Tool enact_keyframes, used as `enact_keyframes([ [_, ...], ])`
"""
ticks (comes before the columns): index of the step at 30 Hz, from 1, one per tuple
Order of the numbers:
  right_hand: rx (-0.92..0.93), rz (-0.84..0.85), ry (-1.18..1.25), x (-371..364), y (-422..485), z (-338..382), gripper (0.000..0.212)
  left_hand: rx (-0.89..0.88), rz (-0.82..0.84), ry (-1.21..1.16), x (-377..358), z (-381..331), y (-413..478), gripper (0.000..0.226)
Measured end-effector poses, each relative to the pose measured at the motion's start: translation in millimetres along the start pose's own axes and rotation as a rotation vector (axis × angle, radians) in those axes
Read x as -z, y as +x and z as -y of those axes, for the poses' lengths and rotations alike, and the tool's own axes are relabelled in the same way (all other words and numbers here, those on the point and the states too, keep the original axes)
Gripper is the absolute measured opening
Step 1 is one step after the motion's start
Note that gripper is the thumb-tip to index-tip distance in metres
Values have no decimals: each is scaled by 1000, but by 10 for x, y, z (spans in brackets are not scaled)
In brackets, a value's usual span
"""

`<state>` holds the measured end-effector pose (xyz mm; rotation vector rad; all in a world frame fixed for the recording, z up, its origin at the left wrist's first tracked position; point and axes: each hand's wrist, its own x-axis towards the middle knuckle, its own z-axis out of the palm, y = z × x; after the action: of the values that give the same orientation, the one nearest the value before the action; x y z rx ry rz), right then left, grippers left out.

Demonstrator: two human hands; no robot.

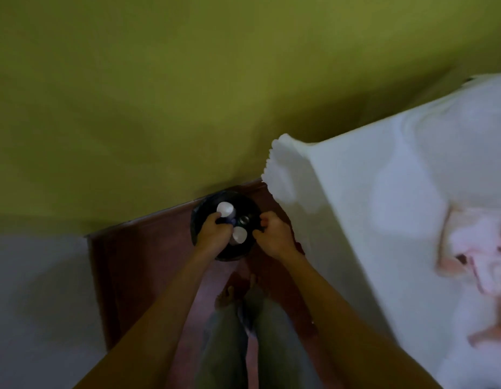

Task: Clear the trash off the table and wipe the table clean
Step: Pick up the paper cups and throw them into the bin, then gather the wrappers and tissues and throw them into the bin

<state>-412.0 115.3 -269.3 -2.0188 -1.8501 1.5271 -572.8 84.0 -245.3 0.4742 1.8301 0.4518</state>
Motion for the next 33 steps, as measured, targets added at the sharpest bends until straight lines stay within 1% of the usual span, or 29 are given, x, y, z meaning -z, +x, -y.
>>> enact_keyframes([
  [2,-15,-48,37,198,-294,99,40,-70,46,48,3,-207,-335,57],
  [5,-23,-125,119,433,-800,250,48,-152,93,77,37,-415,-862,53],
  [10,-42,-255,238,836,-1595,208,47,-300,220,169,-208,-669,-1602,44],
  [13,-86,-351,306,1017,-2018,33,46,-366,287,211,-447,-713,-1906,42],
  [19,-149,-596,417,1284,-2771,-441,41,-442,442,319,-1058,-758,-2443,37],
  [24,-216,-736,522,1519,-3248,-848,35,-486,532,389,-1526,-741,-2813,32],
  [27,-239,-792,572,1578,-3456,-1081,32,-504,568,415,-1779,-751,-2987,32],
  [33,-236,-835,596,1709,-3728,-1446,31,-525,624,456,-2289,-717,-3256,31],
])
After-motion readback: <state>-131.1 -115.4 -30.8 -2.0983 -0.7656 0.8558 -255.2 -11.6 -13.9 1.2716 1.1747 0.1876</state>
